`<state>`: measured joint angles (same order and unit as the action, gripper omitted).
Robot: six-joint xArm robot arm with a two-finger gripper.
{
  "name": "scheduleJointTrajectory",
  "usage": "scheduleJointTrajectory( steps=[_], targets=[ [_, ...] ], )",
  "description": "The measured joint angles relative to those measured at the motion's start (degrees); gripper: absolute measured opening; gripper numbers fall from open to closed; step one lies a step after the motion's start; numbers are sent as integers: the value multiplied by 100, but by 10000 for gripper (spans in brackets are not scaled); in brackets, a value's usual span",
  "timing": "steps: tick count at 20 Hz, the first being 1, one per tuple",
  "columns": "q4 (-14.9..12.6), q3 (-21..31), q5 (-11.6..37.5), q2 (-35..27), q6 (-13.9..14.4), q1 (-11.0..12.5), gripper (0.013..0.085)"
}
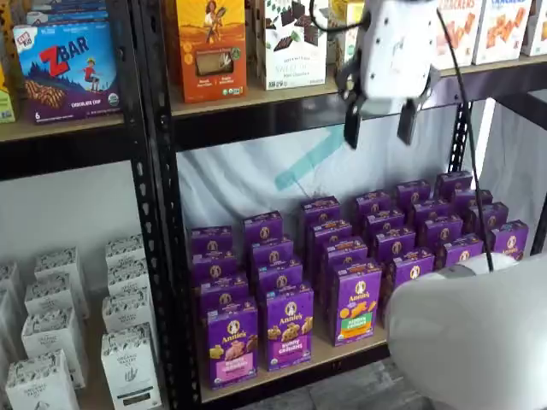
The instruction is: Pick up the purple box with a pink patch in the middle, on the bottom shelf, the first box from the left
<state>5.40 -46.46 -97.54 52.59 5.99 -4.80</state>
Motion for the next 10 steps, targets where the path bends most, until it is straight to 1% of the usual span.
scheduleJointTrajectory(
  steps=[3, 5, 8, 10],
  targets=[
    [-64, 433, 379, 4, 171, -212, 850],
    [-154, 675, 609, -25, 303, -361, 850],
    [-395, 1046, 1039, -38, 556, -631, 850],
    [-380, 1258, 1282, -128, 628, -702, 850]
  ],
)
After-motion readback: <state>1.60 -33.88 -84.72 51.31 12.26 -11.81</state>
